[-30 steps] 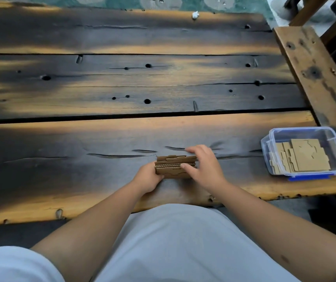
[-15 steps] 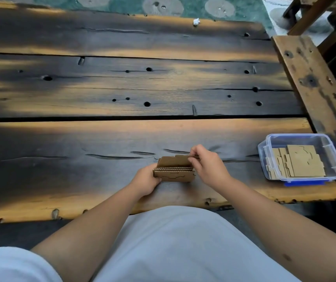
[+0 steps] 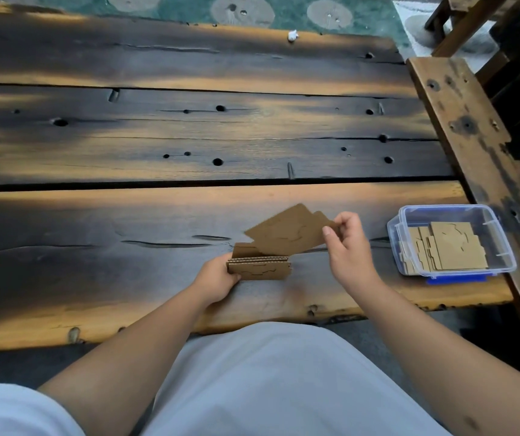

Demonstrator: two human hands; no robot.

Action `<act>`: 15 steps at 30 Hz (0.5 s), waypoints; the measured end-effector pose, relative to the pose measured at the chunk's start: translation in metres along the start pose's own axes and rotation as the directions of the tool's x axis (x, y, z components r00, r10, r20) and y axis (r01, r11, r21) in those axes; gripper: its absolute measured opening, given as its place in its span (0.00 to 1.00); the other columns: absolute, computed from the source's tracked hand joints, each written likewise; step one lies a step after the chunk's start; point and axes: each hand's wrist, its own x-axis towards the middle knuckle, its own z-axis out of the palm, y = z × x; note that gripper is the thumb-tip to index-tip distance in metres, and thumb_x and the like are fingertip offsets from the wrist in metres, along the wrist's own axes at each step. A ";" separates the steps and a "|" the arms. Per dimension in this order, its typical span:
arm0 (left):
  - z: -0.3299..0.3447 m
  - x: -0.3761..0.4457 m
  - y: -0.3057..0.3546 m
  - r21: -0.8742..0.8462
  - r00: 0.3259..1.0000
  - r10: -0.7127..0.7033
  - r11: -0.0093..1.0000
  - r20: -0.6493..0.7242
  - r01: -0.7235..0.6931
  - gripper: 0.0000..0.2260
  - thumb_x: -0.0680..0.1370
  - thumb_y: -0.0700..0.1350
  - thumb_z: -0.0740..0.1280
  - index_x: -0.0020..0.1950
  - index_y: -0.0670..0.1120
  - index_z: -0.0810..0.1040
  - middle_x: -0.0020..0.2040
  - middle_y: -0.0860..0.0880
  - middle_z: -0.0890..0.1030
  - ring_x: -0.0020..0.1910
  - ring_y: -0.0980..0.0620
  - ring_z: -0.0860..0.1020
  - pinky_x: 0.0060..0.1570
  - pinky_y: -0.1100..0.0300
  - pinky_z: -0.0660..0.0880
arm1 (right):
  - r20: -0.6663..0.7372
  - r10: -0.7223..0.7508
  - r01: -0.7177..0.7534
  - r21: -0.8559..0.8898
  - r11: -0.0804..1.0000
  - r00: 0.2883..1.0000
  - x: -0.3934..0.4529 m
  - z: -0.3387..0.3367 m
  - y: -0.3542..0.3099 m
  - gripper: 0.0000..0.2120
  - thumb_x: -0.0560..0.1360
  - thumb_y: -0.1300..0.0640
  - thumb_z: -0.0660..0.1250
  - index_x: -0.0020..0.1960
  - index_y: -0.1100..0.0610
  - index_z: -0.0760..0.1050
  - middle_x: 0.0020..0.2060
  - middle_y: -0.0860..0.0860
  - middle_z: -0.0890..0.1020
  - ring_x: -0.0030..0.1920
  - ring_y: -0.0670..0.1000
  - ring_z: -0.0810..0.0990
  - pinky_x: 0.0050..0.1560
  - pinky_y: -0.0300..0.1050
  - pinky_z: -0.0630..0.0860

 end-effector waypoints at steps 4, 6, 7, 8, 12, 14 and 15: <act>0.000 0.000 0.000 -0.002 1.000 -0.006 1.000 0.003 0.006 0.14 0.72 0.36 0.69 0.51 0.53 0.80 0.50 0.53 0.82 0.51 0.51 0.76 0.50 0.62 0.68 | -0.072 0.100 -0.081 0.235 0.969 0.992 -0.007 -0.009 -0.002 0.09 0.79 0.63 0.59 0.48 0.50 0.64 0.41 0.52 0.72 0.40 0.44 0.71 0.45 0.41 0.70; 0.000 0.000 0.001 0.006 1.000 0.006 1.000 0.002 -0.006 0.14 0.73 0.36 0.69 0.54 0.51 0.80 0.51 0.52 0.82 0.51 0.53 0.75 0.50 0.63 0.67 | -0.082 0.142 -0.109 0.325 0.940 0.986 -0.013 -0.012 0.001 0.10 0.80 0.63 0.57 0.51 0.48 0.65 0.46 0.53 0.76 0.44 0.46 0.74 0.49 0.43 0.72; -0.001 -0.001 0.001 0.007 1.000 0.013 1.000 0.003 -0.013 0.14 0.73 0.36 0.69 0.54 0.51 0.80 0.51 0.53 0.82 0.50 0.54 0.75 0.50 0.63 0.67 | -0.073 0.165 -0.128 0.359 0.924 0.984 -0.016 -0.012 0.004 0.11 0.80 0.63 0.57 0.53 0.47 0.66 0.49 0.52 0.78 0.47 0.45 0.77 0.50 0.42 0.73; -0.001 -0.002 0.002 0.008 1.000 0.017 1.000 0.002 -0.018 0.14 0.73 0.36 0.69 0.54 0.51 0.80 0.50 0.53 0.81 0.50 0.54 0.74 0.49 0.63 0.66 | -0.056 0.189 -0.155 0.375 0.914 0.980 -0.020 -0.011 0.008 0.13 0.80 0.63 0.56 0.56 0.46 0.67 0.52 0.52 0.79 0.50 0.45 0.78 0.52 0.41 0.75; -0.001 -0.004 0.003 0.017 1.000 0.026 1.000 0.001 -0.026 0.13 0.73 0.36 0.69 0.53 0.51 0.80 0.48 0.56 0.79 0.50 0.55 0.74 0.47 0.65 0.65 | 0.024 0.307 -0.297 0.334 0.895 0.951 -0.034 0.001 0.034 0.13 0.80 0.62 0.55 0.58 0.48 0.70 0.57 0.52 0.79 0.57 0.50 0.77 0.61 0.51 0.74; -0.002 -0.005 0.004 0.025 0.999 0.035 0.999 0.007 -0.035 0.14 0.73 0.36 0.69 0.55 0.51 0.81 0.50 0.55 0.81 0.51 0.55 0.74 0.46 0.65 0.65 | 0.068 0.366 -0.369 0.283 0.885 0.928 -0.042 0.012 0.046 0.10 0.80 0.61 0.54 0.54 0.49 0.69 0.54 0.54 0.79 0.55 0.52 0.77 0.60 0.55 0.74; -0.002 -0.005 0.003 0.025 0.999 0.038 0.999 0.012 -0.039 0.14 0.73 0.37 0.69 0.56 0.51 0.81 0.52 0.54 0.82 0.52 0.54 0.75 0.48 0.65 0.66 | 0.083 0.390 -0.398 0.230 0.888 0.917 -0.046 0.017 0.051 0.09 0.80 0.60 0.54 0.53 0.48 0.68 0.53 0.54 0.78 0.54 0.52 0.77 0.58 0.56 0.74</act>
